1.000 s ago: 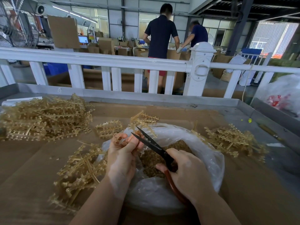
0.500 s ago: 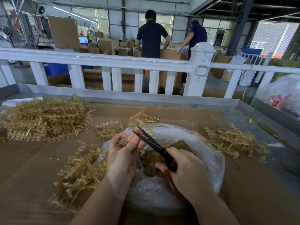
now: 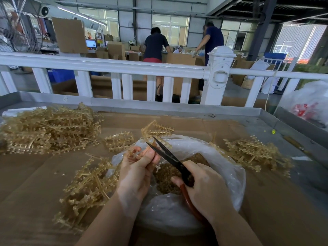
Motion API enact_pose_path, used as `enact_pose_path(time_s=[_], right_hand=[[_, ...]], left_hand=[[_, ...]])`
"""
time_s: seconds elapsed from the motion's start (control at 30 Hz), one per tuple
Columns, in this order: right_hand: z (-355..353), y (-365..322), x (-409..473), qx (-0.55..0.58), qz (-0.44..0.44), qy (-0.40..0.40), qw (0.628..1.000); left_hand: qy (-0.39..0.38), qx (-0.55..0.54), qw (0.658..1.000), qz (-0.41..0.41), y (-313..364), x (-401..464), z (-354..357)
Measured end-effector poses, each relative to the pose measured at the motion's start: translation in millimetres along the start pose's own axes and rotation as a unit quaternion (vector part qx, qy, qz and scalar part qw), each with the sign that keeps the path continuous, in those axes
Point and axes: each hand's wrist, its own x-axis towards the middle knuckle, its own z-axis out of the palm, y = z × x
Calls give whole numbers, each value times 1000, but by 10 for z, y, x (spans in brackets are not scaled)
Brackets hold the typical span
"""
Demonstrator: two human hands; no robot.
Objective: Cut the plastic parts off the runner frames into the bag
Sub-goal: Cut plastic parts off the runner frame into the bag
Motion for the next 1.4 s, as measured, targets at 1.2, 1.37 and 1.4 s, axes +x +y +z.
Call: enact_pose_path(time_s=[1.2,1.37,1.4], right_hand=[[11,4,-11,-29,-7,26,999],[24,-2,-19,-40,-4,45,998],[25,-2,-17,-41,-3,48,998]], left_hand=[[24,51,998,15,-30,-15,-16],[-5,63,998,-9,-24,-34,-30],[-17,69,997,-12,-22,-42,-28]])
